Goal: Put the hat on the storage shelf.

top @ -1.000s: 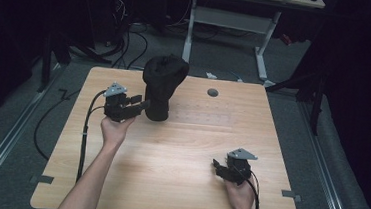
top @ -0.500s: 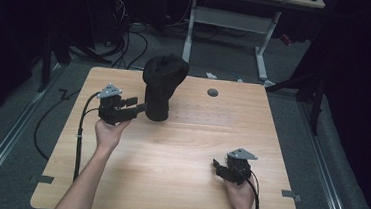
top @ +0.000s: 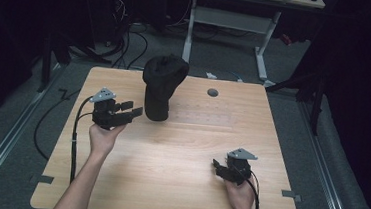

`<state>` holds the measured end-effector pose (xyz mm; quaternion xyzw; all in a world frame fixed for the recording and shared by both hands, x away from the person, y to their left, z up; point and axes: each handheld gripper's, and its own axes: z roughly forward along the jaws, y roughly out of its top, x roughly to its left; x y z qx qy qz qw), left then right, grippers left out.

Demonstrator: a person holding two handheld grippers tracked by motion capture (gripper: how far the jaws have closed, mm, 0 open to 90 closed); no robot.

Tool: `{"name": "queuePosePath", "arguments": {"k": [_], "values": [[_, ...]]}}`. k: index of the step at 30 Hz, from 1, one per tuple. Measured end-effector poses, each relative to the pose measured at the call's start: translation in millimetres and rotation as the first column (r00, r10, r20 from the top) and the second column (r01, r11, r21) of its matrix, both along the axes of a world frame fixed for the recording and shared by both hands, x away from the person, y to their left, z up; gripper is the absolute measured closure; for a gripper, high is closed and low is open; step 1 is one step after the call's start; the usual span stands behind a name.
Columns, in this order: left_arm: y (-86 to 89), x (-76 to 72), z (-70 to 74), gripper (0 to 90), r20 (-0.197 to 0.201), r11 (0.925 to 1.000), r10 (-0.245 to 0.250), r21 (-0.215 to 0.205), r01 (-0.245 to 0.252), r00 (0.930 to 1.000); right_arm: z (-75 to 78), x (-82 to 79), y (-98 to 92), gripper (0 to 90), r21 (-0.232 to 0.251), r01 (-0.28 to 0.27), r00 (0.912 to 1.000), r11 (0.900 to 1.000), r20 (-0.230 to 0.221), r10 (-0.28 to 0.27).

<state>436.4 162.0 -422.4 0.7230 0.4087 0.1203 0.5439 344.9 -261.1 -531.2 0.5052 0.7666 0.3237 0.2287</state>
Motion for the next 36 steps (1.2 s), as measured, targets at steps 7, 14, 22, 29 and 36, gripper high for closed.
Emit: {"name": "queuePosePath", "arguments": {"k": [7, 14, 22, 29, 36], "values": [[2.5, -8.6, -1.7, 45.7, -0.007, 0.9999, -0.010, 0.000, 0.010, 0.9999, 0.0, -0.1, 0.1, 37.3, 0.001, 0.002, 1.0000, 1.000, -0.001, -0.002], [6.3, -18.8, -2.1, 45.6, 0.013, 0.9998, -0.001, -0.018, 0.001, 0.9999, 0.0, 0.0, -0.1, 37.2, 0.000, 0.000, 1.0000, 1.000, 0.000, 0.000], [10.6, -29.0, -4.0, 45.4, 0.013, 0.9997, -0.004, -0.025, 0.004, 0.9999, 0.0, 0.0, -0.1, 37.2, 0.000, 0.000, 1.0000, 1.000, 0.000, 0.000], [10.9, -38.1, -8.9, 45.1, 0.008, 0.9997, -0.013, -0.022, 0.013, 0.9999, 0.0, 0.0, -0.1, 37.2, 0.000, 0.000, 1.0000, 1.000, 0.000, 0.000], [11.9, -47.7, -16.5, 44.5, -0.005, 0.9995, -0.015, -0.028, 0.015, 0.9999, 0.0, 0.0, 0.0, 37.2, 0.001, 0.000, 1.0000, 1.000, 0.000, 0.000]]}}
